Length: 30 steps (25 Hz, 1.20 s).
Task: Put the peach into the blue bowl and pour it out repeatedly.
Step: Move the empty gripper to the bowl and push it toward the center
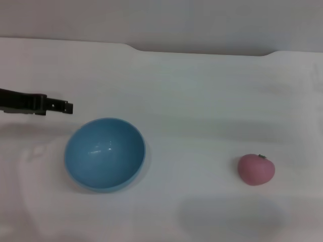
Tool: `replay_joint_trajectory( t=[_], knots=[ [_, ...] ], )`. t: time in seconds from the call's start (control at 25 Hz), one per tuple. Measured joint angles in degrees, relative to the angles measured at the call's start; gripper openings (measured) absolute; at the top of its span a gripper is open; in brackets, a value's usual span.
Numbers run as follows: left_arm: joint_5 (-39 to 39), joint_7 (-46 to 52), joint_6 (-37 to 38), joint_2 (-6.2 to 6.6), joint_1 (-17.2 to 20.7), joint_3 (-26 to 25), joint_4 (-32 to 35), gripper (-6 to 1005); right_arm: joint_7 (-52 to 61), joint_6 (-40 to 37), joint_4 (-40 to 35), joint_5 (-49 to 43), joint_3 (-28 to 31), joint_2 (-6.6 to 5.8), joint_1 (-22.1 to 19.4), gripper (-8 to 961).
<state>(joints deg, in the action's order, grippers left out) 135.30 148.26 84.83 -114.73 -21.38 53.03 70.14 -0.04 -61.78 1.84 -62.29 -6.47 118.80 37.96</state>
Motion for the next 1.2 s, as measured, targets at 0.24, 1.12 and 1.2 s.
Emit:
replay_joint_trajectory(
  t=[0.24, 1.12, 1.2],
  knots=[
    [3.1, 0.2, 4.3, -0.52, -1.3, 0.5, 0.1, 827, 0.0, 0.0, 0.0, 0.1, 0.4, 0.02, 0.1, 625],
    [13.4, -0.3, -0.4, -2.67, -6.3, 4.4, -7.0, 828, 0.0, 0.0, -0.6, 0.2, 0.3, -0.02, -1.1, 624],
    [13.5, -0.3, -1.2, -2.59, -6.5, 4.4, -8.5, 828, 0.0, 0.0, -0.5, 0.2, 0.2, 0.03, -1.1, 624]
  ],
)
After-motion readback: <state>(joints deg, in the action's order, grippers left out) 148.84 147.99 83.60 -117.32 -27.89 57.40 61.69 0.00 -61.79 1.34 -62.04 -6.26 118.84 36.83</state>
